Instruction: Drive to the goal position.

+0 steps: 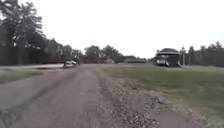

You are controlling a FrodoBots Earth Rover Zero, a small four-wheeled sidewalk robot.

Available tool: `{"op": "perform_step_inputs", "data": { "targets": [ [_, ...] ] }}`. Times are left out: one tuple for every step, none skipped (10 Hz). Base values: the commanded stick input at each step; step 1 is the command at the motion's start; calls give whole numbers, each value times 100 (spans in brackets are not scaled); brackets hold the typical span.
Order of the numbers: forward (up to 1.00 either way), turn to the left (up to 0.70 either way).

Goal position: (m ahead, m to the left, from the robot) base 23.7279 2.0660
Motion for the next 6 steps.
{"op": "perform_step_inputs", "data": {
  "targets": [
    [70,0],
    [70,0],
    [70,13],
    [70,35],
    [70,35],
    [70,35]
  ]
}}
